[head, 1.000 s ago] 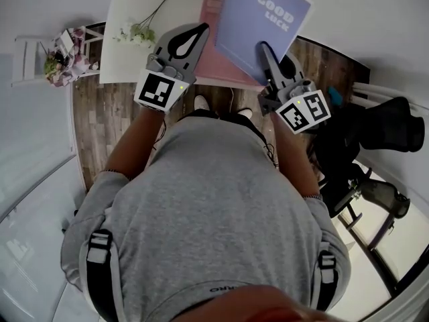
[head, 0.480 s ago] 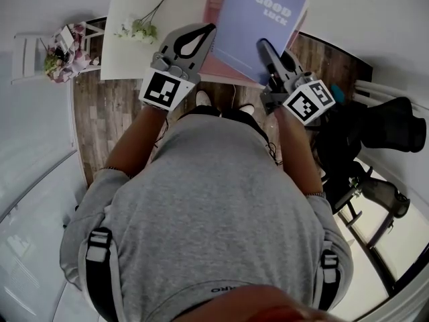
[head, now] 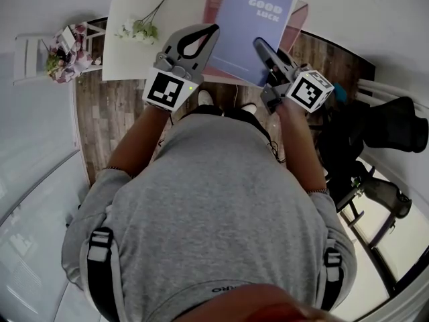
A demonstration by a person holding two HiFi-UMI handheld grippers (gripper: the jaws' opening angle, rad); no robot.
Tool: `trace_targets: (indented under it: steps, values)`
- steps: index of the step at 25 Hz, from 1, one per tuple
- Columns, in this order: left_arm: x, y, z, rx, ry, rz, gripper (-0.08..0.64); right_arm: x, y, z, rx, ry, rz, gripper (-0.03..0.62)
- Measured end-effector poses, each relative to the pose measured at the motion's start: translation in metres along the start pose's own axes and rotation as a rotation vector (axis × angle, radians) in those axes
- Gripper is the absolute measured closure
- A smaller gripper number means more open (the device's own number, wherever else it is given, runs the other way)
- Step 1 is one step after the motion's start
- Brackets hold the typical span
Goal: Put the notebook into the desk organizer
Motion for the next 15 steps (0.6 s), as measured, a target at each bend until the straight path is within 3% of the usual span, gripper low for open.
trace_targets:
  steps: [15]
  values:
    - [0.001, -0.013, 0.009, 0.003, -0.022, -0.013, 0.54, 0.031, 0.032, 0.0, 0.209, -0.104, 0.001, 0.552]
Point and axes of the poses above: the fingertips, and each gripper's own axes: x forward along the fingers, y to its right, z out of its underside, the point moved 9 cm from there along -x, backward along the fingers, and after that the axes turned 6 degrees about y, right-handed, at the moved point
